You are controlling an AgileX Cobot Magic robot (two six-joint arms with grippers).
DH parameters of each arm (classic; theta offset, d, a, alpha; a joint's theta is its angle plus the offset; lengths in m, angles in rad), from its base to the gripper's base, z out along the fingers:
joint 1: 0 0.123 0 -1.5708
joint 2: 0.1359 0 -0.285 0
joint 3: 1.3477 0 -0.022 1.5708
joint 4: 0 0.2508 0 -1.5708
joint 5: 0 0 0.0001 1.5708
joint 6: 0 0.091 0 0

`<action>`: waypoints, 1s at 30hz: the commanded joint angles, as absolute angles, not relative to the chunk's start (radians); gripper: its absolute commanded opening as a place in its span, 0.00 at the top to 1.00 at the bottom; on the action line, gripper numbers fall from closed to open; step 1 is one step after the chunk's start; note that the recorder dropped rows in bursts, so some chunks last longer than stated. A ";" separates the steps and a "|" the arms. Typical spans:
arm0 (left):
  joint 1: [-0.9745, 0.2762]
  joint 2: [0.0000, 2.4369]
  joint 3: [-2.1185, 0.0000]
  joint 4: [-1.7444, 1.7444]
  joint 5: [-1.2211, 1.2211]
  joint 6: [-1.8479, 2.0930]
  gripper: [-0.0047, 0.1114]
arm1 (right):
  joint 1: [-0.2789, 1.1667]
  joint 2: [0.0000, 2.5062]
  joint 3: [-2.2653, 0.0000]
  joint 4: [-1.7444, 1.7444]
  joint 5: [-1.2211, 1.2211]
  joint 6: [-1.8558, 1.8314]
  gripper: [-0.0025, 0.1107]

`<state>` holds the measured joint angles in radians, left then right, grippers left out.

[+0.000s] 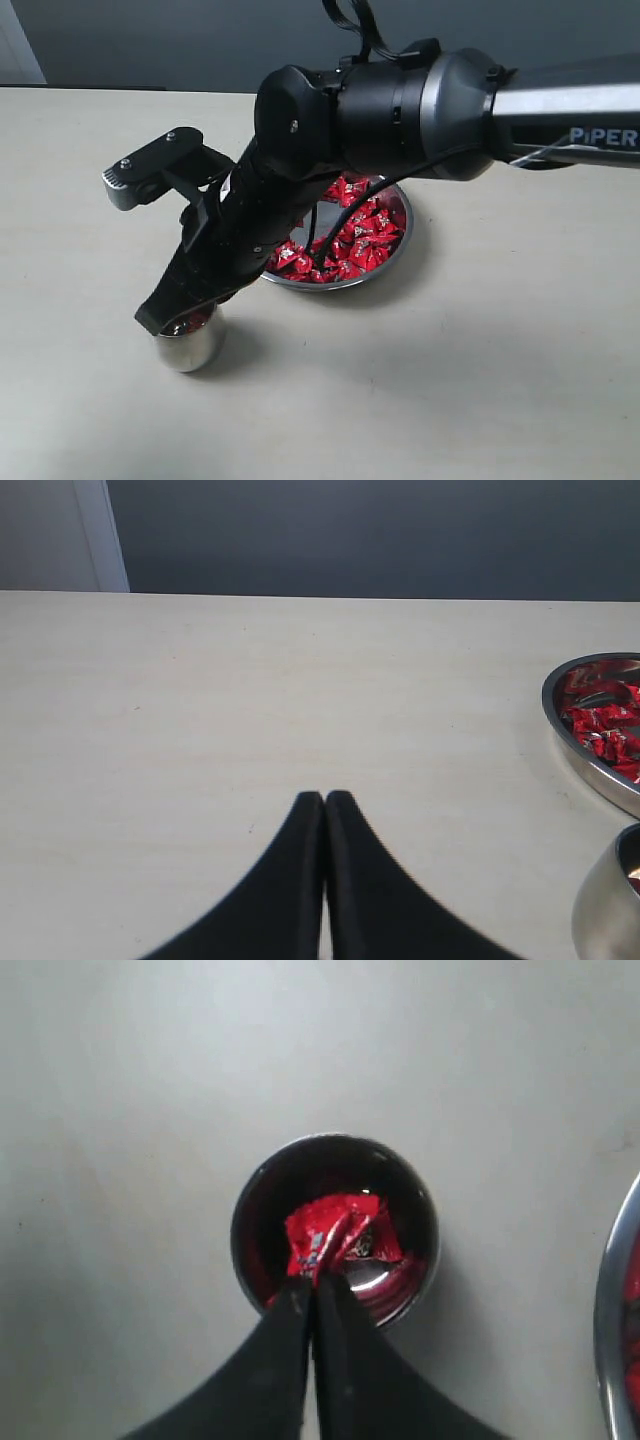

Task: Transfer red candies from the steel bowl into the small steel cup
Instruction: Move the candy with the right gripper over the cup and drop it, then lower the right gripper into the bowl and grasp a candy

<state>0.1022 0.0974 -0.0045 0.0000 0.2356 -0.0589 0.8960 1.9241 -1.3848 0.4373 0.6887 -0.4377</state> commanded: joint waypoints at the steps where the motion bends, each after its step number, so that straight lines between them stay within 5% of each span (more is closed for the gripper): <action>1: 0.097 0.093 0.000 0.000 0.233 -0.061 0.96 | 0.897 1.912 -1.382 0.443 0.685 -0.465 0.84; 7: 0.097 0.093 0.000 0.000 0.233 -0.061 0.96 | 0.897 1.912 -1.382 0.428 0.681 -0.472 0.60; 15: 0.097 0.093 0.000 0.000 0.233 -0.061 0.96 | 0.792 1.916 -1.382 0.177 0.499 -0.170 0.60; 30: 0.097 0.093 0.000 0.000 0.233 -0.061 0.96 | 0.663 2.086 -1.382 0.180 0.556 -0.166 0.63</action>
